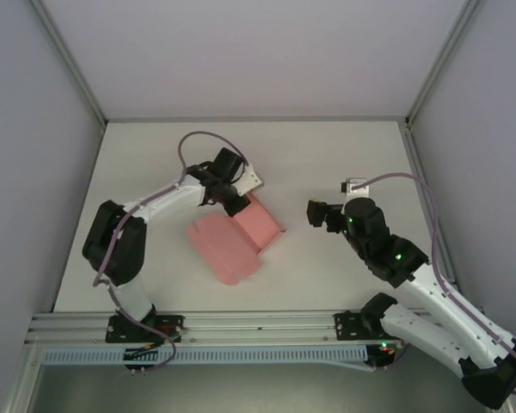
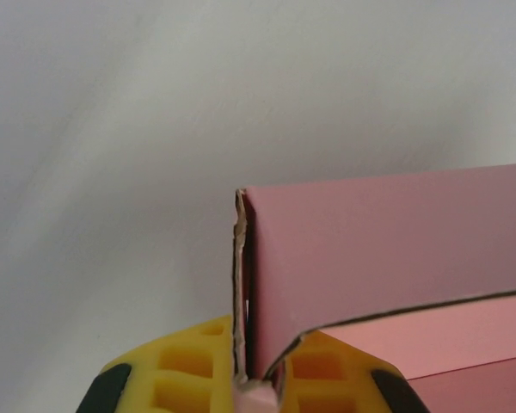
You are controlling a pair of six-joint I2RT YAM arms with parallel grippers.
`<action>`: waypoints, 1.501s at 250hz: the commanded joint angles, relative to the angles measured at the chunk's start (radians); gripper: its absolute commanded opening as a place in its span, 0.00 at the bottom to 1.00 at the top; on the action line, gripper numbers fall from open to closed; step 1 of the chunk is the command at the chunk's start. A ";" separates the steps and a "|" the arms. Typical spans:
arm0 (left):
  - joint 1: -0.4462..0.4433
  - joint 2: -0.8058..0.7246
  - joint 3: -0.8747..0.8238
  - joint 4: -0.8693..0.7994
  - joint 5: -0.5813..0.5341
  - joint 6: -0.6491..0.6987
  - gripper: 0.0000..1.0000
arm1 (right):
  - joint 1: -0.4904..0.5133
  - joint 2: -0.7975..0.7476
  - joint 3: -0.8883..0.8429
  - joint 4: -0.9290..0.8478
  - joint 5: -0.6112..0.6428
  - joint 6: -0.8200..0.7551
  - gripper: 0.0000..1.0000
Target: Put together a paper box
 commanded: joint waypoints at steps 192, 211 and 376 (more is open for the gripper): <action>-0.200 0.166 0.169 -0.054 -0.282 0.178 0.73 | -0.040 -0.040 -0.053 -0.025 -0.015 0.012 1.00; -0.202 0.128 0.168 -0.055 -0.262 0.173 0.81 | -0.041 -0.041 -0.056 -0.019 -0.033 0.003 1.00; 0.177 -0.581 -0.261 0.168 -0.262 -0.692 1.00 | -0.049 0.664 0.260 0.034 -0.665 -0.740 1.00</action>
